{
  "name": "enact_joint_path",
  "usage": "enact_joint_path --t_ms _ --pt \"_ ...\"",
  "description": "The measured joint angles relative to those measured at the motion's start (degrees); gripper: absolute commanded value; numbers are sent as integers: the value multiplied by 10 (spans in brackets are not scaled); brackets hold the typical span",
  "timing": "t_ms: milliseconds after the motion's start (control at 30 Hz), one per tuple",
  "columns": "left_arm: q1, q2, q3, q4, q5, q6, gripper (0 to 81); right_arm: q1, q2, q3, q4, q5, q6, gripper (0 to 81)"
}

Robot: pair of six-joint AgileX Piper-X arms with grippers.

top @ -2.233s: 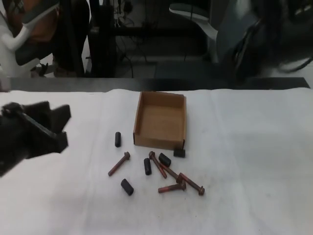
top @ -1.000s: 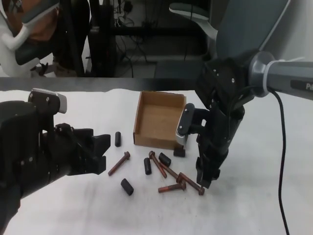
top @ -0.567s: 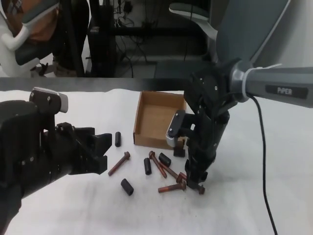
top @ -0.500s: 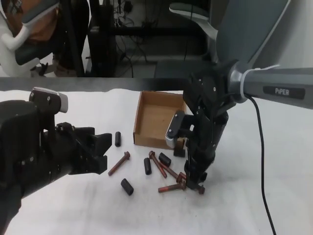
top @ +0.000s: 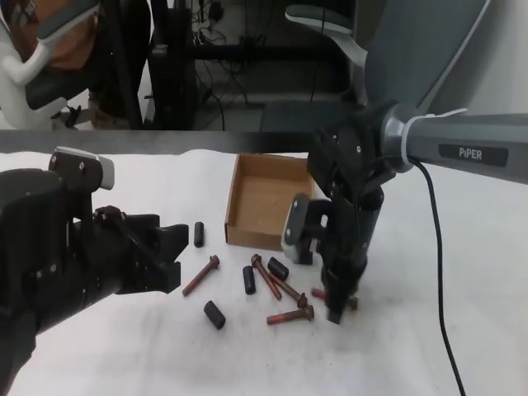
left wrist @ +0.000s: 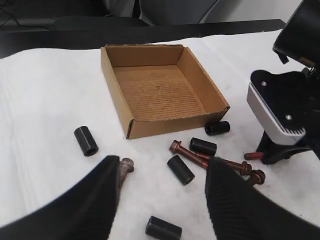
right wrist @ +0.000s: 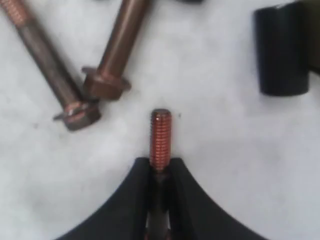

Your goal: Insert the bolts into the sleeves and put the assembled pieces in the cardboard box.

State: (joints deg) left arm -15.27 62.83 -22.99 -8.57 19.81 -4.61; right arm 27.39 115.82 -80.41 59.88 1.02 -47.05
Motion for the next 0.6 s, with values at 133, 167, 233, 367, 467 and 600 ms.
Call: enact_joint_path --t_ms 133,167,233,367,467,600 --pt "0 0 0 0 0 0 497 1 0 0 41 84 -85 0" --pt "0 0 0 0 0 0 497 1 0 0 51 107 -95 6" --pt "0 0 0 0 2 0 497 1 0 0 63 131 -103 4" --pt "0 0 0 0 6 13 497 7 -18 5 81 174 -112 6" --pt "0 0 0 0 6 19 497 12 -41 4 75 131 -107 6" --pt "0 0 0 0 6 21 497 12 -66 4 53 36 -62 6"
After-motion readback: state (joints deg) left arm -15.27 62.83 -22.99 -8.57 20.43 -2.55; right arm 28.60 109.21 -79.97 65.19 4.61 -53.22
